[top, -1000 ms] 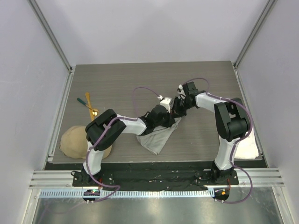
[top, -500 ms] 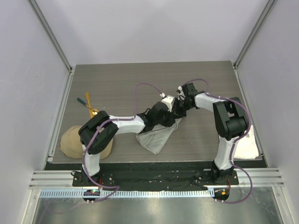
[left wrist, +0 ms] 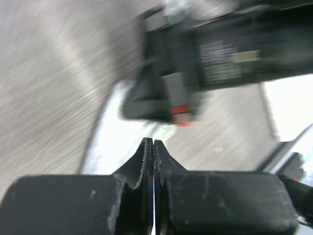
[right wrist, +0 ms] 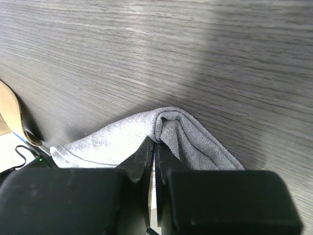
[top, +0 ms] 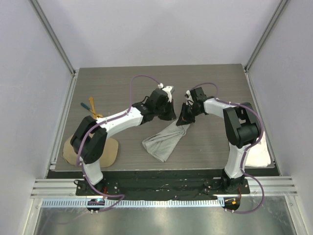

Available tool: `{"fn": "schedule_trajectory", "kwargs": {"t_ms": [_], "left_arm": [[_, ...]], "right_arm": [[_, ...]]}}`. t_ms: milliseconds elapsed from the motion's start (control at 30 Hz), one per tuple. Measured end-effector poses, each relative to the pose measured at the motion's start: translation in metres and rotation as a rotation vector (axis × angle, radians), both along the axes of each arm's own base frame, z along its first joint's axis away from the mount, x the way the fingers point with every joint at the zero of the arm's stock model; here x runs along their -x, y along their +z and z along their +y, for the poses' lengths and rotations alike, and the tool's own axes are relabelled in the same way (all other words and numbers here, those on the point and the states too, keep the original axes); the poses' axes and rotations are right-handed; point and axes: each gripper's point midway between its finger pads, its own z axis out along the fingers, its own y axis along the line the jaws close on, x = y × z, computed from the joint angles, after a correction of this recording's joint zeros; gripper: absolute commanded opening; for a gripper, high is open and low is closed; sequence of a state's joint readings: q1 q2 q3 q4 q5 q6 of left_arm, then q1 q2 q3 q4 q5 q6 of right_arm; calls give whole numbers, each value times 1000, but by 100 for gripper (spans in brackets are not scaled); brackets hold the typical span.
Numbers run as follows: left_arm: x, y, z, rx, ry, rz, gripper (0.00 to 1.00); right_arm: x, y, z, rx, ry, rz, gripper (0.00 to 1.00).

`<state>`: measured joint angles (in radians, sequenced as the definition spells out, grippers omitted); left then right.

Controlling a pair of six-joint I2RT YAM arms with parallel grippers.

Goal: Fold the napkin into a case and place the utensils inside
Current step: Stuff the 2/3-rectangle-folded napkin at the center of the board.

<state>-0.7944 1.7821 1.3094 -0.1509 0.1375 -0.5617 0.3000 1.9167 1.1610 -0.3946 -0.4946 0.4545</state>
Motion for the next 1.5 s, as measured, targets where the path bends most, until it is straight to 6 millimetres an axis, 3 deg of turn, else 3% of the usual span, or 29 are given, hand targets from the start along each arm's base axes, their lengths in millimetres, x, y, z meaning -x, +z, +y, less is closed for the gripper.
{"fn": "schedule_trajectory", "kwargs": {"t_ms": [100,233,367,633,833,900,1200,1300,1500], "left_arm": [[-2,-39,13,-62,42,97,0],[8,-84,15,-125,51,190,0],[13,-103,13,-136,58,238,0],[21,-110,-2,-65,77,281,0],[24,-109,-14,-21,129,294,0],[25,-110,-16,-11,149,301,0],[24,-110,-23,21,184,318,0],[24,-110,-25,23,186,319,0],[24,-110,-26,22,186,320,0]], "right_arm": [[-1,1,-1,11,-4,-10,9],[-1,1,-2,22,-6,-18,9],[-1,2,-5,38,-13,-23,9],[1,1,-2,50,-6,-24,11],[5,7,-4,110,3,-43,20],[5,13,-8,146,7,-55,28],[1,64,-31,320,31,-204,33],[10,62,-35,402,62,-213,38],[28,49,-44,541,116,-207,38]]}}
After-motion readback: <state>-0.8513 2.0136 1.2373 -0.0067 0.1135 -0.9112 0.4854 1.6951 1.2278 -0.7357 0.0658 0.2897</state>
